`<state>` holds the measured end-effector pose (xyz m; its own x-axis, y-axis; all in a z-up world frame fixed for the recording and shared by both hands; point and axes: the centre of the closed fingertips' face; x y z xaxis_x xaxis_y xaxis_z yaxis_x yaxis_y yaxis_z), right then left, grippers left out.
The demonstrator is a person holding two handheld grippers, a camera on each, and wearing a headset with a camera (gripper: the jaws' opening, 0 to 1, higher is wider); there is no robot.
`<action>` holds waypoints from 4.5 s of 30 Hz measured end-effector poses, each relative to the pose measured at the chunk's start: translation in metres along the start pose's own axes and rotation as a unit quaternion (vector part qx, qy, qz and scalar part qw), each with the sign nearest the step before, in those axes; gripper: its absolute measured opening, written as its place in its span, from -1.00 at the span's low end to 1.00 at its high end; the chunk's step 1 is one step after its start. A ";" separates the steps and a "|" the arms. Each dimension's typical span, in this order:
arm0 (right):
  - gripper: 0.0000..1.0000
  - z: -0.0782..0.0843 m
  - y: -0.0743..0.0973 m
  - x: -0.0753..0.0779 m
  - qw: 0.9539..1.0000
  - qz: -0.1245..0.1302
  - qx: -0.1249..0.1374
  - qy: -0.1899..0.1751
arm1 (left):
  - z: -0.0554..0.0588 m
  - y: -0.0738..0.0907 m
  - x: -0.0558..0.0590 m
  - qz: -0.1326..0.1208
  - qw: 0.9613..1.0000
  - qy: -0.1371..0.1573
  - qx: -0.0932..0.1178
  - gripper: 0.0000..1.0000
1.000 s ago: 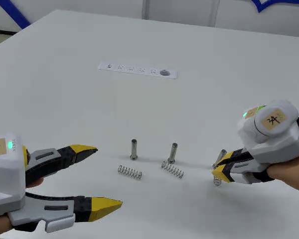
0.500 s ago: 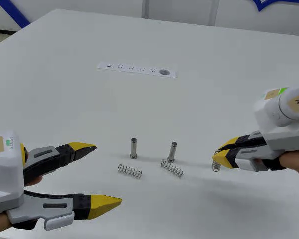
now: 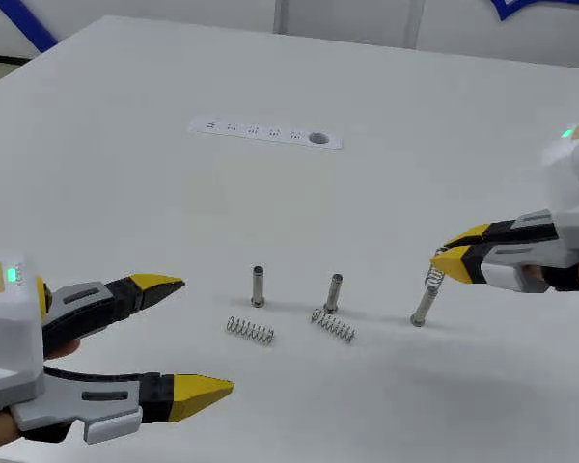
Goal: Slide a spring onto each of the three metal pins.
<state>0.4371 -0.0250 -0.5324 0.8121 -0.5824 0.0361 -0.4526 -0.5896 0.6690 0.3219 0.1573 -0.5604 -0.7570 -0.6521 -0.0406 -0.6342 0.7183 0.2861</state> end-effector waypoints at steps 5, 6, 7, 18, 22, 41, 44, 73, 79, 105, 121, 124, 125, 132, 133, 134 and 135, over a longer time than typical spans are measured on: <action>-0.77 0.002 -0.005 0.008 1.000 0.007 -0.001 -0.006 | 0.000 0.000 0.000 0.000 1.000 0.001 0.001 0.44; -0.77 0.003 -0.006 0.009 1.000 0.007 0.000 -0.010 | 0.000 0.000 0.000 -0.001 1.000 0.001 0.000 0.44; -0.77 0.005 -0.008 0.009 1.000 0.006 0.000 -0.014 | 0.000 0.000 0.000 -0.001 1.000 0.001 0.000 0.44; -0.77 0.017 -0.017 0.014 1.000 0.004 -0.004 -0.028 | 0.002 -0.001 0.000 0.001 1.000 0.002 -0.004 0.44; -0.77 0.019 -0.019 0.015 0.999 0.004 -0.003 -0.031 | 0.003 0.000 0.000 0.000 1.000 0.002 -0.005 0.44; -0.77 0.036 -0.033 0.016 0.999 0.001 0.000 -0.045 | 0.004 -0.001 0.001 0.002 1.000 0.004 -0.008 0.44; -0.77 0.041 -0.037 0.017 0.999 0.001 -0.002 -0.051 | 0.004 -0.001 0.001 0.001 1.000 0.005 -0.008 0.44; -0.76 0.063 -0.060 0.014 0.998 -0.001 -0.028 -0.058 | 0.004 0.000 0.000 -0.001 1.000 0.006 -0.008 0.43; -0.70 0.063 -0.059 0.015 0.998 0.001 -0.025 -0.056 | 0.004 0.000 -0.001 -0.001 1.000 0.006 -0.008 0.43; -0.63 0.074 -0.047 -0.016 0.998 -0.007 -0.033 -0.044 | 0.003 -0.001 0.001 0.003 1.000 0.002 -0.005 0.43; -0.64 0.059 -0.083 -0.066 0.996 -0.072 -0.046 0.011 | 0.003 0.000 0.000 0.000 1.000 0.002 -0.003 0.43; -0.64 0.058 -0.091 -0.070 0.995 -0.079 -0.051 0.017 | 0.003 0.000 0.000 -0.001 1.000 0.002 -0.003 0.43; -0.64 0.058 -0.093 -0.070 0.995 -0.080 -0.052 0.019 | 0.003 0.000 0.000 -0.001 1.000 0.002 -0.004 0.43; -0.64 0.062 -0.105 -0.070 0.994 -0.087 -0.063 0.021 | 0.004 0.000 -0.001 -0.002 1.000 0.002 -0.006 0.42; -0.64 0.063 -0.107 -0.070 0.994 -0.087 -0.065 0.021 | 0.004 0.000 -0.001 -0.002 1.000 0.003 -0.007 0.42; -0.64 0.064 -0.107 -0.070 0.994 -0.087 -0.067 0.020 | 0.004 0.000 -0.001 -0.002 1.000 0.003 -0.007 0.42; -0.65 0.064 -0.108 -0.070 0.994 -0.088 -0.067 0.020 | 0.004 -0.001 -0.001 -0.002 1.000 0.003 -0.007 0.42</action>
<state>0.4054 0.0438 -0.6552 0.8892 -0.4533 -0.0629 -0.2513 -0.5984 0.7608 0.3222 0.1585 -0.5645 -0.7540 -0.6559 -0.0366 -0.6345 0.7127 0.2990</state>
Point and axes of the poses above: the centre of the closed fingertips' face, and the gripper's own axes: y roughly backward along the fingers, x roughly to its right, z roughly out of its underside, and after that the axes turned 5 degrees about -y, right-handed
